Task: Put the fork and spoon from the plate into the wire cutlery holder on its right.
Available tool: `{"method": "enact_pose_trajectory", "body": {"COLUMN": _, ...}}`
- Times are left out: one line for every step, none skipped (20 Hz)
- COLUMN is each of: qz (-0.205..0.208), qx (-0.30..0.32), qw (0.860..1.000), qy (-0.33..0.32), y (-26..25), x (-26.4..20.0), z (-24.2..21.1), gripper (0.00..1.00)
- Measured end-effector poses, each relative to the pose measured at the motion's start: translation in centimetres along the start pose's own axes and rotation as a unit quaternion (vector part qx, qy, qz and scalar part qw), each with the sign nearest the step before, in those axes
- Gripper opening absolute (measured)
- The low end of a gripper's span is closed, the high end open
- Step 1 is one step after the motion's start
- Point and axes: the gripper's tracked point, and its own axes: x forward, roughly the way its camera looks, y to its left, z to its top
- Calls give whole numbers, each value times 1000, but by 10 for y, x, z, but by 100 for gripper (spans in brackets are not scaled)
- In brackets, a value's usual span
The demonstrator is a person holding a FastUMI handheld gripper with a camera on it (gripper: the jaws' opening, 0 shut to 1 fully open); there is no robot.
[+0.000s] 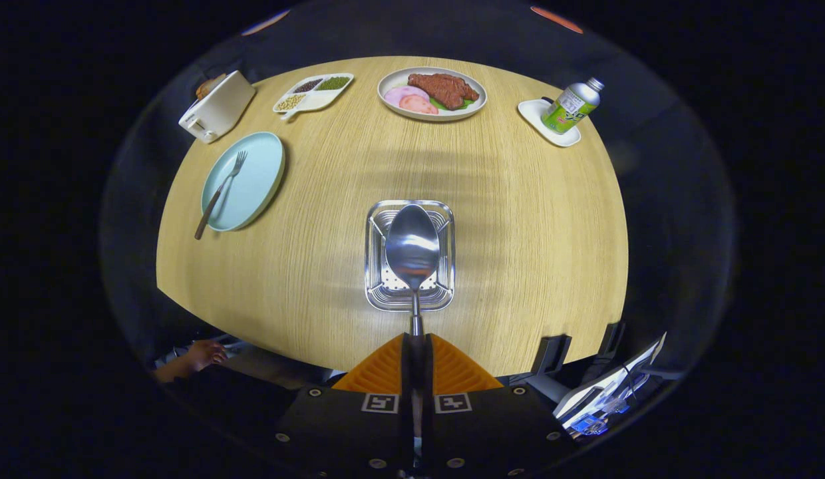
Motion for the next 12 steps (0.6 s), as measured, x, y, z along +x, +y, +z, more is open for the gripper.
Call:
{"method": "enact_pose_trajectory", "body": {"qz": -5, "qx": 1, "qw": 1000, "qy": 3, "y": -3, "x": 2, "z": 2, "gripper": 6}}
{"method": "enact_pose_trajectory", "body": {"qz": -4, "qx": 6, "qw": 1000, "qy": 2, "y": -3, "x": 3, "z": 4, "gripper": 7}}
{"method": "enact_pose_trajectory", "body": {"qz": -1, "qx": 13, "qw": 1000, "qy": -2, "y": -2, "x": 3, "z": 10, "gripper": 10}}
{"method": "enact_pose_trajectory", "body": {"qz": 1, "qx": 21, "qw": 1000, "qy": -7, "y": -2, "x": -2, "z": 16, "gripper": 10}}
{"method": "enact_pose_trajectory", "body": {"qz": 3, "qx": 25, "qw": 1000, "qy": -16, "y": -1, "x": -1, "z": 23, "gripper": 12}}
{"method": "enact_pose_trajectory", "body": {"qz": 5, "qx": 29, "qw": 999, "qy": -27, "y": -1, "x": -3, "z": 29, "gripper": 12}}
{"method": "enact_pose_trajectory", "body": {"qz": 4, "qx": 33, "qw": 999, "qy": -35, "y": -1, "x": -5, "z": 36, "gripper": 12}}
{"method": "enact_pose_trajectory", "body": {"qz": 5, "qx": 37, "qw": 998, "qy": -45, "y": 0, "x": -8, "z": 44, "gripper": 13}}
{"method": "enact_pose_trajectory", "body": {"qz": 5, "qx": 39, "qw": 998, "qy": -56, "y": 1, "x": -10, "z": 51, "gripper": 13}}
{"method": "enact_pose_trajectory", "body": {"qz": 4, "qx": 40, "qw": 997, "qy": -72, "y": 1, "x": -13, "z": 59, "gripper": 13}}
{"method": "enact_pose_trajectory", "body": {"qz": 5, "qx": 43, "qw": 995, "qy": -90, "y": 2, "x": -16, "z": 69, "gripper": 13}}
{"method": "enact_pose_trajectory", "body": {"qz": 11, "qx": 46, "qw": 993, "qy": -110, "y": 7, "x": -20, "z": 78, "gripper": 13}}
